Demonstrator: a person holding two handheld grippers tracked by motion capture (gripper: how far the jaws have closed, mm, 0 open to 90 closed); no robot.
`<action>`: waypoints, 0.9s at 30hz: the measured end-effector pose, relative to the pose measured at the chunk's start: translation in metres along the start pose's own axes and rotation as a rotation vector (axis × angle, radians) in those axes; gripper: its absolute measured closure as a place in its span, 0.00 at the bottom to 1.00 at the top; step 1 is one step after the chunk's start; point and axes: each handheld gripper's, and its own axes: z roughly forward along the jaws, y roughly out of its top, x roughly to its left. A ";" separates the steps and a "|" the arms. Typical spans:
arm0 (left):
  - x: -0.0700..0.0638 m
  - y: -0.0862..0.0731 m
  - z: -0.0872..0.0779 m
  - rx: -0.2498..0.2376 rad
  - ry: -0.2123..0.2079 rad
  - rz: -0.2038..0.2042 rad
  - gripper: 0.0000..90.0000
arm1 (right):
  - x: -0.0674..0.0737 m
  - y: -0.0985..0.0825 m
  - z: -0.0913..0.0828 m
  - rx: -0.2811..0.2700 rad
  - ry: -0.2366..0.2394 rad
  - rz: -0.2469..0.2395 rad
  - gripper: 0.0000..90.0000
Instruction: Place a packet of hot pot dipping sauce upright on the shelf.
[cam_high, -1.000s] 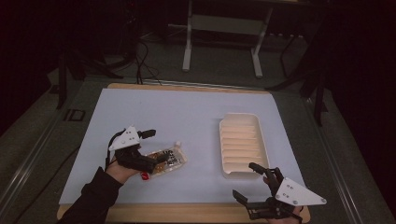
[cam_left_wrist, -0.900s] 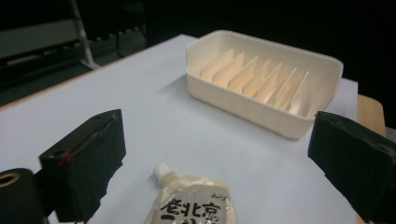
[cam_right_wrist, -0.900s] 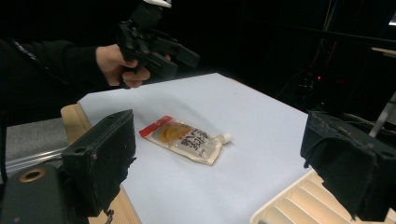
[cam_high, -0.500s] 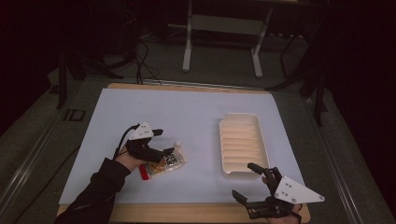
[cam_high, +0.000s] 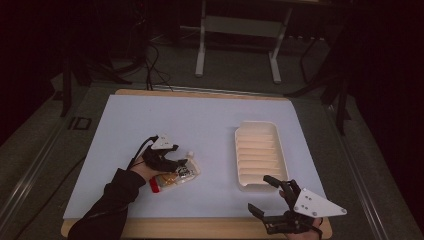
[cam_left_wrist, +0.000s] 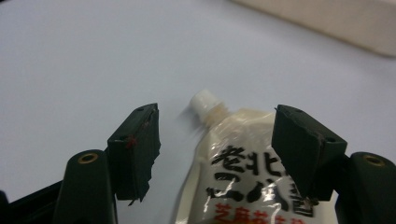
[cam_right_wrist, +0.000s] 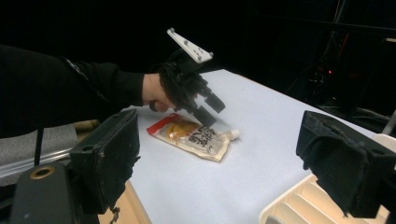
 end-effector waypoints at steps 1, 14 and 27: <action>0.001 -0.001 0.002 0.010 -0.001 -0.001 0.40 | 0.000 0.000 0.000 0.000 0.000 -0.002 0.15; 0.006 -0.002 0.019 0.154 -0.045 -0.012 0.42 | -0.001 -0.001 0.001 0.010 0.001 0.004 0.15; -0.011 0.010 0.020 0.267 -0.055 0.075 0.70 | 0.000 -0.001 0.003 0.016 0.005 0.003 0.15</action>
